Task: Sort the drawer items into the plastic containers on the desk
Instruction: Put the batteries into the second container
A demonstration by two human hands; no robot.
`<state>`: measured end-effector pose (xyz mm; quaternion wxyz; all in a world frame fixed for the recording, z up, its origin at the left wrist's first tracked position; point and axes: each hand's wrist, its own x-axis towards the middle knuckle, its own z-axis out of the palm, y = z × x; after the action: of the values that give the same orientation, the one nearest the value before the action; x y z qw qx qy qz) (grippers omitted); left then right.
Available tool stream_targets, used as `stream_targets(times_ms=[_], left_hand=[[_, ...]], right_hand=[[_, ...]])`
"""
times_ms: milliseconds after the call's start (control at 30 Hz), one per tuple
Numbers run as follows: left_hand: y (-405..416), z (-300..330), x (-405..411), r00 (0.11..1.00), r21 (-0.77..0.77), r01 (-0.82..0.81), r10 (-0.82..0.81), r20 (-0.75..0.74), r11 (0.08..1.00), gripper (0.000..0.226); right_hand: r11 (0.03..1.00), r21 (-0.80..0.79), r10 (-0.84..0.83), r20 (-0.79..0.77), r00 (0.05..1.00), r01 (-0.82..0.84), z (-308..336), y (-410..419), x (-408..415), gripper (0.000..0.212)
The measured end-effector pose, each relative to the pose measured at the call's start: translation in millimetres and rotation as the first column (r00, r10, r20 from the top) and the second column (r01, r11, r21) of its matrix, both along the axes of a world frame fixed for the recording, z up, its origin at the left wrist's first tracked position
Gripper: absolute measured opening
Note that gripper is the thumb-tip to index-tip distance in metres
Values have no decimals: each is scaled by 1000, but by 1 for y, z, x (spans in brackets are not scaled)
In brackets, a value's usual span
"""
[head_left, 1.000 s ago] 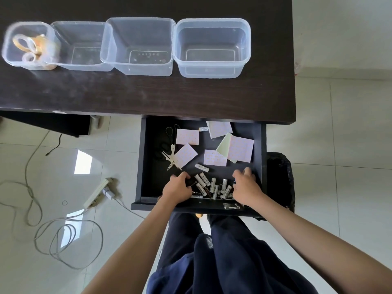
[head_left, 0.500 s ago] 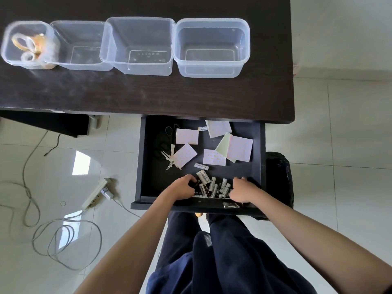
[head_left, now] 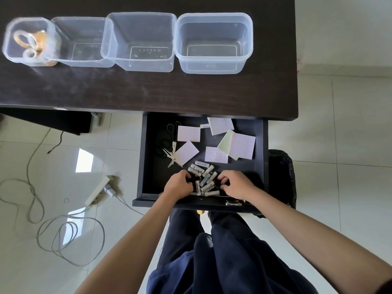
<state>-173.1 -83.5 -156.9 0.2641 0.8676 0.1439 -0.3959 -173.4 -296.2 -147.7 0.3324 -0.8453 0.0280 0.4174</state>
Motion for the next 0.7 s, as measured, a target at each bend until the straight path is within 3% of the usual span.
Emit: stream_targets(times_ms=[133,200,267,467,700], left_hand=[[0,6,-1,968,17,-40,34,251,999,28],[-1,7,2,921,-34,83,-64,384,996,33],[-2,8,6,891,-47,238,-198,409,970,47],[-6,7,20,853,50,500,-502,141,864,69],[-2,3,17,884,-34,464,-465,-52,885,64]], right_hand=[[998,61,-35,210,977,23,-2,-4,5,29],[996,68,40,223,974,-57,-4,-2,9,38],[990,45,123,198,972,-135,-5,2,12,50],[935,-112,349,120,929,-336,-11,11,11,60],[966,12,258,-34,966,-258,-15,20,3,52]])
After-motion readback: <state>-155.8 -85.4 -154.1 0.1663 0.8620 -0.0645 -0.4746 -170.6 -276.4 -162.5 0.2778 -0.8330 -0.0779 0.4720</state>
